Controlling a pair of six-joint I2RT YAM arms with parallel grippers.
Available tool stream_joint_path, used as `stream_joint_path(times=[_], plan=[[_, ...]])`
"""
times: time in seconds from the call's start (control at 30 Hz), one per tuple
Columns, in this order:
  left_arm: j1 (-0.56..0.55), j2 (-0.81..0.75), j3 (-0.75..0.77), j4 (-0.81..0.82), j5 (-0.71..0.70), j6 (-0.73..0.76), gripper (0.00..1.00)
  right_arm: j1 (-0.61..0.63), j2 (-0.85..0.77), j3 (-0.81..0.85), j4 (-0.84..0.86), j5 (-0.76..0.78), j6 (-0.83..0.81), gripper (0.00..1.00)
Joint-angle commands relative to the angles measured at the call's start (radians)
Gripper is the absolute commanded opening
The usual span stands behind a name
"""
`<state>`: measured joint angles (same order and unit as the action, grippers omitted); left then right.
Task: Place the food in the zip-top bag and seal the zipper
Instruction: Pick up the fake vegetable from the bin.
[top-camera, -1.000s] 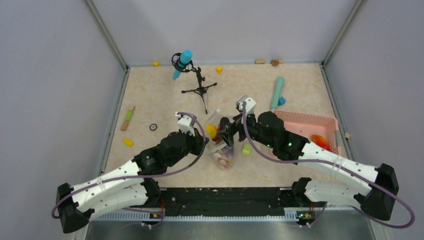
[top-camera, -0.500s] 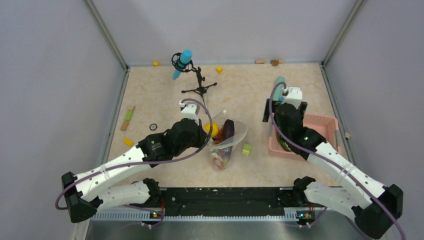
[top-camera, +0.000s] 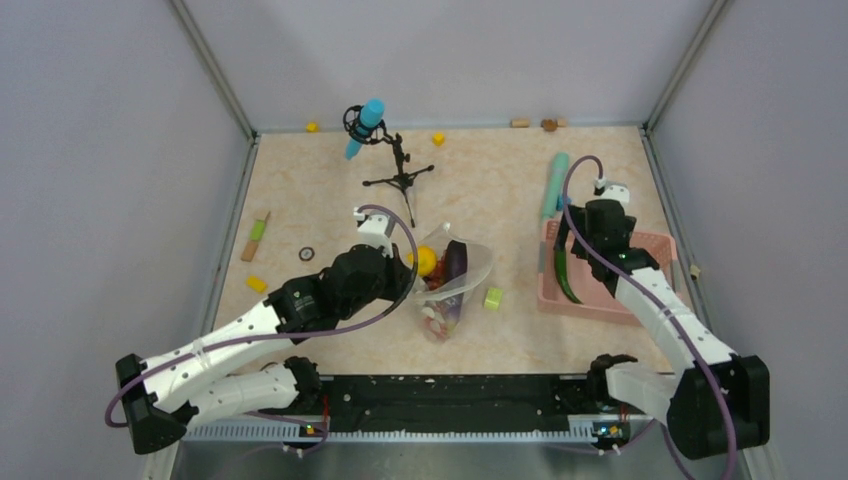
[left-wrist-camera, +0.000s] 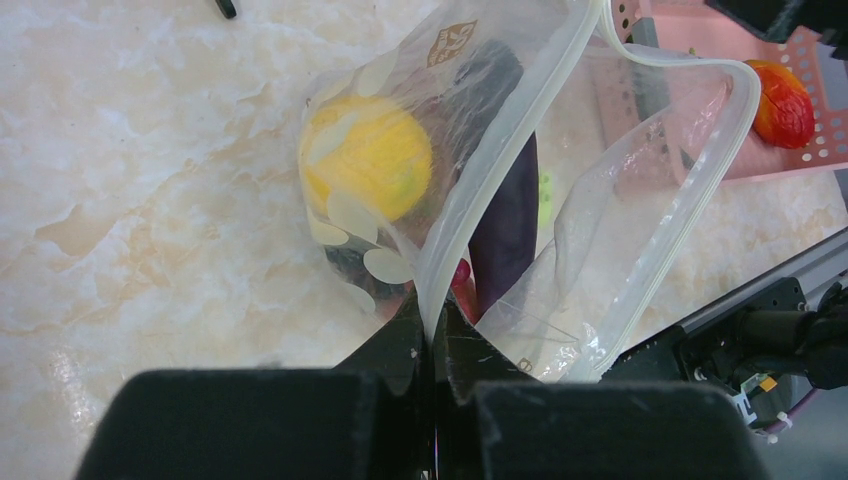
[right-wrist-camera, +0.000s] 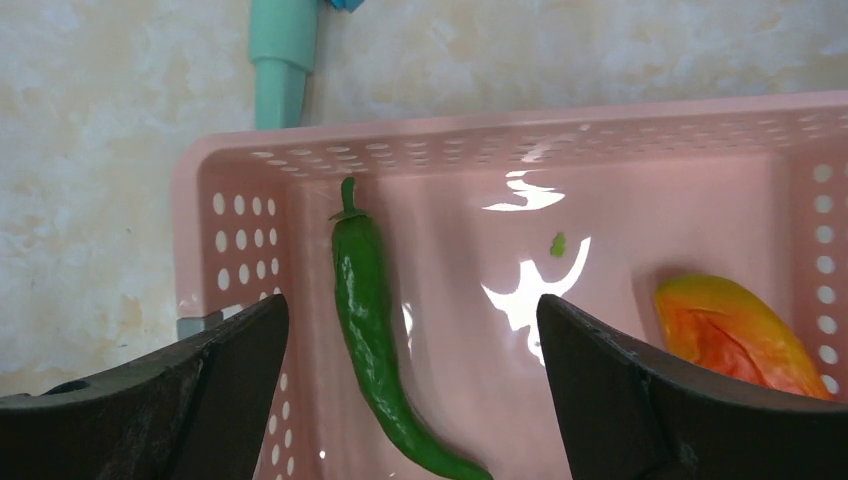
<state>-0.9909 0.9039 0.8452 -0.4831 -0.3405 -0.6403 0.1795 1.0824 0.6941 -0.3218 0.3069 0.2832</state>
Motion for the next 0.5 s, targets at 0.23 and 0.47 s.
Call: stream_joint_path(times=[0.23,0.47], plan=[[0.001,-0.049,-0.052,0.096,0.016,0.025,0.0,-0.037,0.324,0.074,0.081,-0.246,-0.005,0.71],[0.0,-0.062,-0.075,0.123,0.037,0.033,0.0,-0.038,0.442,0.109,0.059,-0.226,0.008,0.44]])
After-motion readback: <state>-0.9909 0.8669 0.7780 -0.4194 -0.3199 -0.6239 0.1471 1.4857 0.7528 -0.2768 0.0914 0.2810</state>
